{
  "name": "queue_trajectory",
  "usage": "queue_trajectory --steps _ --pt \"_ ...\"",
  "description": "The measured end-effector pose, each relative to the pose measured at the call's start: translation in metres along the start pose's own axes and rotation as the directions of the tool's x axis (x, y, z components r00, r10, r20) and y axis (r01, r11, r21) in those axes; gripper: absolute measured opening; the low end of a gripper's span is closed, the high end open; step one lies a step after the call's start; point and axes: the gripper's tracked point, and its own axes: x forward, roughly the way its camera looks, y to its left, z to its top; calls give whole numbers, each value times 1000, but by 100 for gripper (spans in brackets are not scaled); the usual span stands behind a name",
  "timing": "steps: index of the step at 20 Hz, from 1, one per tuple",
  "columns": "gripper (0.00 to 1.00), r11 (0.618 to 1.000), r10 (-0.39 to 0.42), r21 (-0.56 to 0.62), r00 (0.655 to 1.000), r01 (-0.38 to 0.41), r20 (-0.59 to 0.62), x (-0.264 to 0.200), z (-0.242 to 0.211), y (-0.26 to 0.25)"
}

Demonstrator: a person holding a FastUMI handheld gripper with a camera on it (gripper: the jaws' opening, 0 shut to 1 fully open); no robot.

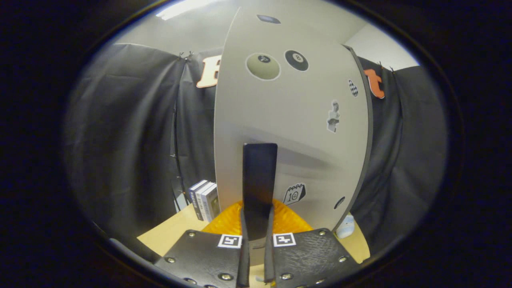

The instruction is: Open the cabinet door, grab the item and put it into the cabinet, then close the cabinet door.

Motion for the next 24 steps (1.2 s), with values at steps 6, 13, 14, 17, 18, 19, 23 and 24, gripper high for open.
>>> queue_trajectory --steps 6,13,14,17,18,19,23,24 --pt "14 999 42 3 999 -42 -23 -21 -5 -8" --pt "14 999 -13 41 999 16 -53 -48 -9 -32" --pt "14 998 -27 46 998 30 -57 -53 -10 -37" --pt "14 995 -78 55 995 81 -67 -65 -11 -51" --pt "14 993 -97 60 993 101 -72 -70 -12 -57" --pt "14 990 -118 67 990 123 -75 -73 -13 -62" --pt "13 974 -204 84 975 212 -88 -75 -14 -68" --pt "7 970 -224 78 970 231 -94 -76 -14 -68"
